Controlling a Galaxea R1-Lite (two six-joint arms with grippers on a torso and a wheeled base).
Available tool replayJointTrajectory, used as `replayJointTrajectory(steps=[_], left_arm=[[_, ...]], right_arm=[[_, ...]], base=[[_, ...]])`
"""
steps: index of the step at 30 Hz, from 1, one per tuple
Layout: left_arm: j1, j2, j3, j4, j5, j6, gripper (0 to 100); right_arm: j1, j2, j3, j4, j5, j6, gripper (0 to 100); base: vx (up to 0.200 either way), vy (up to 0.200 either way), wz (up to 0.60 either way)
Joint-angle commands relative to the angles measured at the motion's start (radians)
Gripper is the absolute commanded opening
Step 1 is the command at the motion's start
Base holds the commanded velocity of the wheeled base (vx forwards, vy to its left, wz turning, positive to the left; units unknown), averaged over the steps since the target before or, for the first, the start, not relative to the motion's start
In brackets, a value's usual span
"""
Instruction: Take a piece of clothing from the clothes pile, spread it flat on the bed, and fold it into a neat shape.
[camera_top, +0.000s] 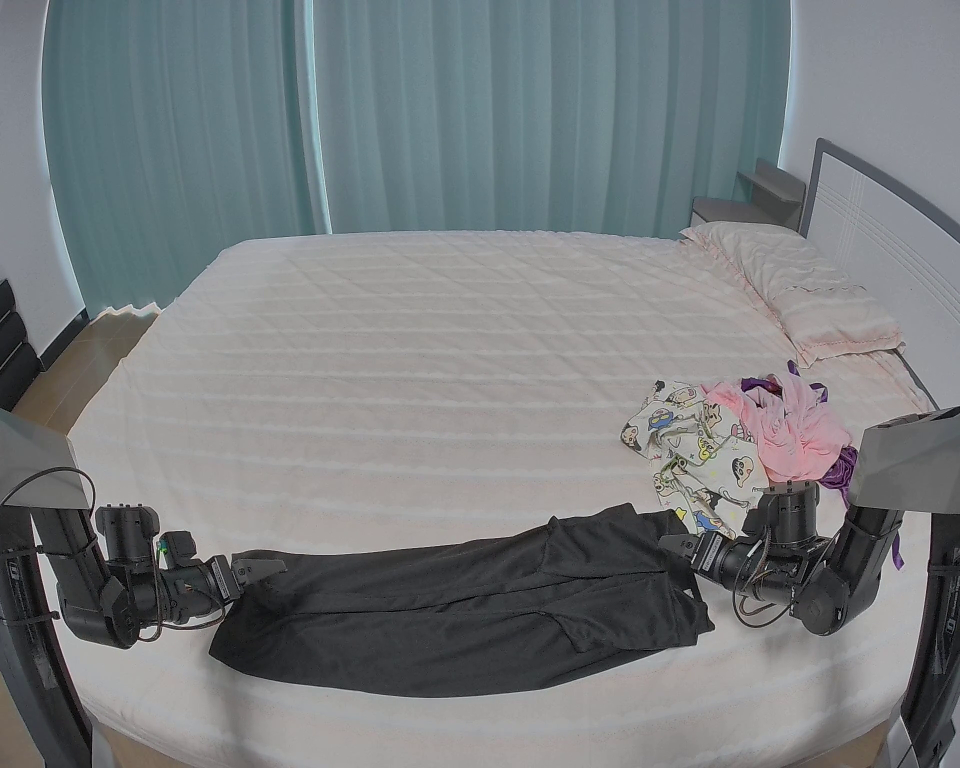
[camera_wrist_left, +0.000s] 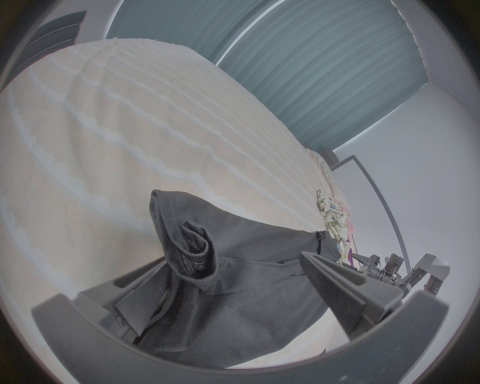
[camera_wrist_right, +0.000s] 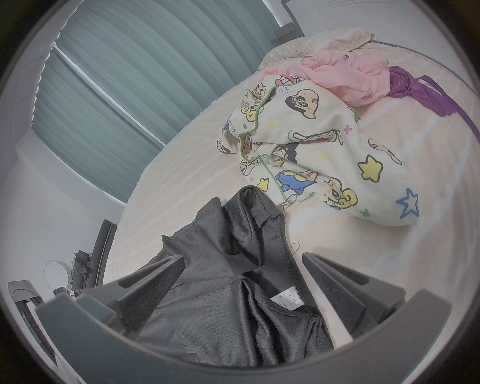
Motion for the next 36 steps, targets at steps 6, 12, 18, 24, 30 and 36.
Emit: replayJointTrajectory(steps=[6,12,18,24,30,36], left_arm=[[0.000,-0.012,-0.002,0.000,0.008,0.006,100],[0.023,0.047,-0.027,0.000,0.039,0.017,100],[0.020,0.106,-0.047,-0.002,0.117,0.065,100],[-0.007,0.136,-0.051,-0.019,0.164,0.092,100],[-0.050,0.140,-0.053,-0.048,0.183,0.088,100],[-0.049,0.158,-0.054,-0.049,0.264,0.095,0]], right_arm=[[0.000,0.001,0.002,0.000,0.000,0.000,100],[0.000,-0.001,0.000,0.000,0.000,0.000,100],[0.000,-0.001,0.000,0.000,0.000,0.000,100],[0.000,-0.001,-0.001,0.000,0.000,0.000,100],[0.002,0.001,-0.001,0.000,0.000,0.000,100],[0.002,-0.001,0.000,0.000,0.000,0.000,100]], base=[[0.000,0.000,0.00],[0.000,0.000,0.00],[0.000,0.000,0.00],[0.000,0.000,0.00],[0.000,0.000,0.00],[0.000,0.000,0.00]])
